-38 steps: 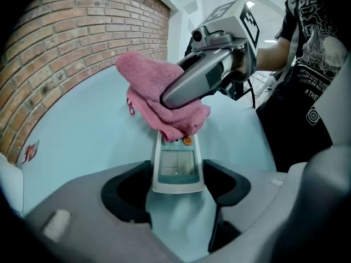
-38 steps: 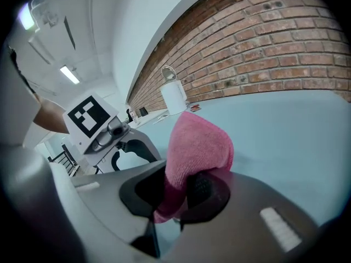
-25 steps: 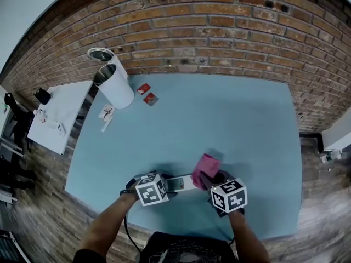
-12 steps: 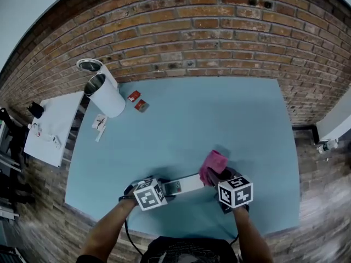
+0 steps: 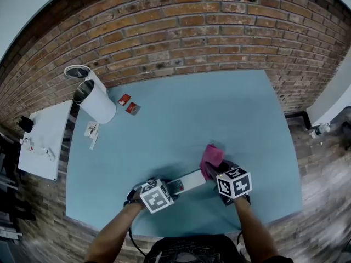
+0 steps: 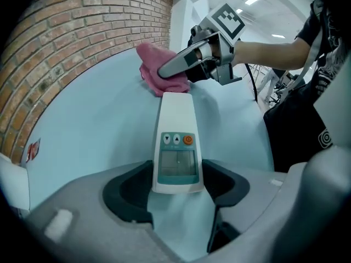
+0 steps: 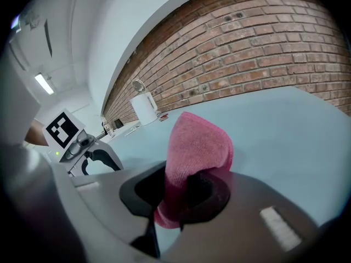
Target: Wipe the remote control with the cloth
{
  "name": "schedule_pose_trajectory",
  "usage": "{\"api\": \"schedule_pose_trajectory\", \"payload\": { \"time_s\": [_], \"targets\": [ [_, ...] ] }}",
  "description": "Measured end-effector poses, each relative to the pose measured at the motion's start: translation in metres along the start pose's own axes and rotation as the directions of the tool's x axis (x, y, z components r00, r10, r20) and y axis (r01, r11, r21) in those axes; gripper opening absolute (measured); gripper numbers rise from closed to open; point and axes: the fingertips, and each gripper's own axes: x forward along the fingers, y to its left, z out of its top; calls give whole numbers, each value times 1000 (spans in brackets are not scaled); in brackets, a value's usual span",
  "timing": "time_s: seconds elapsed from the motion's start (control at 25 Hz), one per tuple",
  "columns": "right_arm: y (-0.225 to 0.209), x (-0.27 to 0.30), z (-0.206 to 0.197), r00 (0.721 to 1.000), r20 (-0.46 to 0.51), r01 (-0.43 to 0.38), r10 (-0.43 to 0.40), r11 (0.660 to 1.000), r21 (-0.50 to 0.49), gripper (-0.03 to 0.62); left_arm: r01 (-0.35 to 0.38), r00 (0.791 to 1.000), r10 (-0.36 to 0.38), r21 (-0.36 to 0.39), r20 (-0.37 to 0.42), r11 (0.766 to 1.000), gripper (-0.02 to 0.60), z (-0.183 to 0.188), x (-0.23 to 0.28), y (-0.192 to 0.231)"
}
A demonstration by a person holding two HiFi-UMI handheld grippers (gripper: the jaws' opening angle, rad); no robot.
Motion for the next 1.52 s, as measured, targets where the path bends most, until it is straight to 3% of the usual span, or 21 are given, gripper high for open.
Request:
{"api": "schedule_pose_trajectory", "payload": {
  "time_s": [0.28,0.76,1.16,1.32,1.52],
  "targets": [
    [11,-9,-8,1000,-5,0,0,1000,-30,66,21,999,-21,0,-47,1000,282,-4,3,-2],
    [18,-35,-23,997,25,79,-80,997,15,66,23,1000,-23,11,-19,1000,282,-4,2,-1],
    [31,-51,-33,974,101,189,-203,973,134,66,4,1000,-5,4,24,1000,282,-1,2,0],
    [39,-53,-41,967,119,197,-226,957,213,66,9,1000,-9,5,8,1000,282,-3,3,-2],
    [54,-50,-46,966,132,186,-223,952,241,66,8,1000,-8,9,18,1000,282,-2,2,-1]
  ]
}}
